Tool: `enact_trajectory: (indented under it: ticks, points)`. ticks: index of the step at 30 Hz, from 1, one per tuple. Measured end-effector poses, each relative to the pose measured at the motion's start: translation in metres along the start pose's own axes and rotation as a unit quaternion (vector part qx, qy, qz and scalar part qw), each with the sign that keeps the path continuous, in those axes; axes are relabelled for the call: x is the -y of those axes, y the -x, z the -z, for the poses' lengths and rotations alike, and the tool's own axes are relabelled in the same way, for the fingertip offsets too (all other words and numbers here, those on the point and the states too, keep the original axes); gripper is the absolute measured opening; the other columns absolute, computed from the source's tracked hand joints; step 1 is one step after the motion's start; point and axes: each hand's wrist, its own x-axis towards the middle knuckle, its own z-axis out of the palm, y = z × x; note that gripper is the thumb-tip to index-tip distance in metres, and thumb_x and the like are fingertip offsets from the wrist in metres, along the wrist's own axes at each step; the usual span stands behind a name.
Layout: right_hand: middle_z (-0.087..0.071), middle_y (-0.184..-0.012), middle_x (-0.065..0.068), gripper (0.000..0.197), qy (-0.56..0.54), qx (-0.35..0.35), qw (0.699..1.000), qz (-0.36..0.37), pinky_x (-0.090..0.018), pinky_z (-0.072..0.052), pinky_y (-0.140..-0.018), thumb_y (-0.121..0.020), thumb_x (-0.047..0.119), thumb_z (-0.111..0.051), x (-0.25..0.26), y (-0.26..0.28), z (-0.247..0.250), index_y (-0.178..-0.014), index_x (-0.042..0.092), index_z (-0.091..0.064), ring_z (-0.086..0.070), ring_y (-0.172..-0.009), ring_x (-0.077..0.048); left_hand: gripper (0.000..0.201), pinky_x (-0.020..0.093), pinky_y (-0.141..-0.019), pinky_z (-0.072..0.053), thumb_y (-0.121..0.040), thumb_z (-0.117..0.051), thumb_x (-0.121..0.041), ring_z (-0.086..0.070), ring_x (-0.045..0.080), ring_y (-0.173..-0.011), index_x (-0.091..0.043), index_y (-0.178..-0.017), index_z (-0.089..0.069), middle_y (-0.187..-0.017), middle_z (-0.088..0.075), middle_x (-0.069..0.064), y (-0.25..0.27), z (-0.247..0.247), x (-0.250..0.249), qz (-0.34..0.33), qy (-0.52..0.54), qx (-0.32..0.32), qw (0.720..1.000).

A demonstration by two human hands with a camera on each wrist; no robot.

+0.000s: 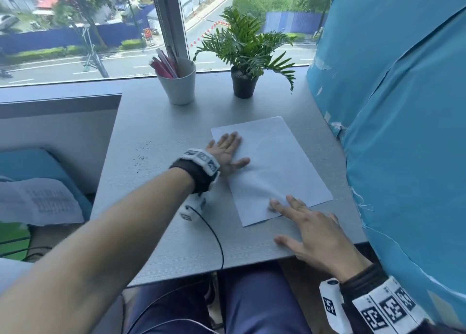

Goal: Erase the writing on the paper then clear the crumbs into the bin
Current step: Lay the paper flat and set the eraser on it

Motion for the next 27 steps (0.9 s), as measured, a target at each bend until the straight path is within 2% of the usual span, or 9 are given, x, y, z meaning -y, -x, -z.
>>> enact_trajectory:
  ticks: [5, 9, 11, 12, 14, 16, 18, 23, 27]
  points:
    - [0.000, -0.164, 0.011, 0.077, -0.023, -0.010, 1.000, 0.002, -0.058, -0.014, -0.118, -0.089, 0.061, -0.050, -0.003, 0.003, -0.007, -0.147, 0.060, 0.000, -0.007, -0.151, -0.007, 0.089, 0.045, -0.122, 0.005, -0.094, -0.022, -0.071, 0.016, 0.016, -0.150, -0.019, -0.156, 0.014, -0.162, 0.023, -0.001, 0.038, 0.006, 0.063, 0.090, 0.004, -0.001, 0.996]
    - [0.007, -0.164, 0.013, 0.076, -0.033, -0.014, 0.999, 0.002, -0.059, -0.006, -0.119, -0.091, 0.061, -0.048, -0.004, 0.008, -0.014, -0.145, 0.061, 0.005, 0.003, -0.150, -0.005, 0.102, 0.049, -0.120, 0.009, -0.088, -0.014, -0.080, 0.008, 0.027, -0.152, -0.009, -0.157, 0.008, -0.165, 0.013, 0.010, 0.043, 0.008, 0.051, 0.201, -0.051, 0.011, 0.978]
    - [0.009, -0.163, 0.013, 0.077, -0.032, -0.018, 0.999, 0.000, -0.060, -0.005, -0.117, -0.091, 0.063, -0.047, -0.004, 0.010, -0.016, -0.145, 0.061, 0.007, 0.004, -0.150, -0.005, 0.103, 0.052, -0.118, 0.012, -0.088, -0.014, -0.080, 0.008, 0.032, -0.152, -0.005, -0.157, 0.006, -0.164, 0.011, 0.016, 0.036, 0.013, 0.028, 0.221, -0.073, -0.022, 0.972]
    - [0.010, -0.163, 0.013, 0.077, -0.032, -0.021, 0.999, -0.002, -0.060, -0.004, -0.117, -0.090, 0.063, -0.047, -0.005, 0.011, -0.017, -0.145, 0.062, 0.008, 0.004, -0.150, -0.004, 0.099, 0.053, -0.118, 0.013, -0.091, -0.016, -0.077, 0.010, 0.032, -0.151, -0.006, -0.157, 0.006, -0.164, 0.012, 0.015, 0.032, 0.016, 0.015, 0.191, -0.079, -0.050, 0.977]
    - [0.011, -0.163, 0.013, 0.077, -0.031, -0.025, 0.999, -0.003, -0.060, -0.004, -0.117, -0.090, 0.065, -0.046, -0.006, 0.011, -0.019, -0.144, 0.063, 0.009, 0.005, -0.150, -0.004, 0.088, 0.052, -0.119, 0.013, -0.097, -0.024, -0.067, 0.014, 0.026, -0.151, -0.011, -0.158, 0.007, -0.164, 0.017, 0.008, 0.021, 0.018, -0.012, 0.064, -0.076, -0.080, 0.992]
    - [0.012, -0.163, 0.013, 0.079, -0.028, -0.024, 0.999, -0.006, -0.061, -0.004, -0.117, -0.089, 0.067, -0.046, -0.006, 0.010, -0.019, -0.144, 0.062, 0.010, 0.006, -0.150, -0.004, 0.080, 0.050, -0.121, 0.009, -0.101, -0.028, -0.059, 0.014, 0.022, -0.151, -0.016, -0.158, 0.007, -0.163, 0.019, 0.002, 0.010, 0.017, -0.041, -0.071, -0.081, -0.046, 0.993]
    - [0.013, -0.163, 0.013, 0.081, -0.023, -0.024, 0.999, -0.010, -0.061, -0.004, -0.117, -0.087, 0.069, -0.045, -0.006, 0.008, -0.019, -0.144, 0.061, 0.011, 0.006, -0.150, -0.003, 0.075, 0.047, -0.122, 0.007, -0.102, -0.028, -0.056, 0.013, 0.020, -0.151, -0.019, -0.159, 0.005, -0.164, 0.017, -0.001, -0.006, 0.011, -0.068, -0.139, -0.093, -0.006, 0.986]
    - [0.014, -0.162, 0.013, 0.082, -0.018, -0.019, 1.000, -0.015, -0.061, -0.005, -0.117, -0.085, 0.072, -0.045, -0.005, 0.007, -0.017, -0.141, 0.064, 0.016, 0.007, -0.149, -0.003, 0.073, 0.045, -0.122, 0.004, -0.102, -0.028, -0.057, 0.011, 0.020, -0.152, -0.023, -0.159, 0.003, -0.165, 0.013, -0.003, -0.042, 0.005, -0.103, -0.146, -0.100, 0.040, 0.983]
    - [0.013, -0.162, 0.016, 0.082, -0.018, -0.017, 1.000, -0.013, -0.063, -0.008, -0.116, -0.085, 0.072, -0.046, -0.007, 0.006, -0.013, -0.143, 0.064, 0.012, 0.003, -0.150, -0.002, 0.074, 0.046, -0.121, 0.006, -0.101, -0.028, -0.060, 0.013, 0.019, -0.152, -0.027, -0.159, 0.005, -0.164, 0.017, -0.004, -0.046, 0.007, -0.076, -0.089, -0.053, 0.021, 0.994]
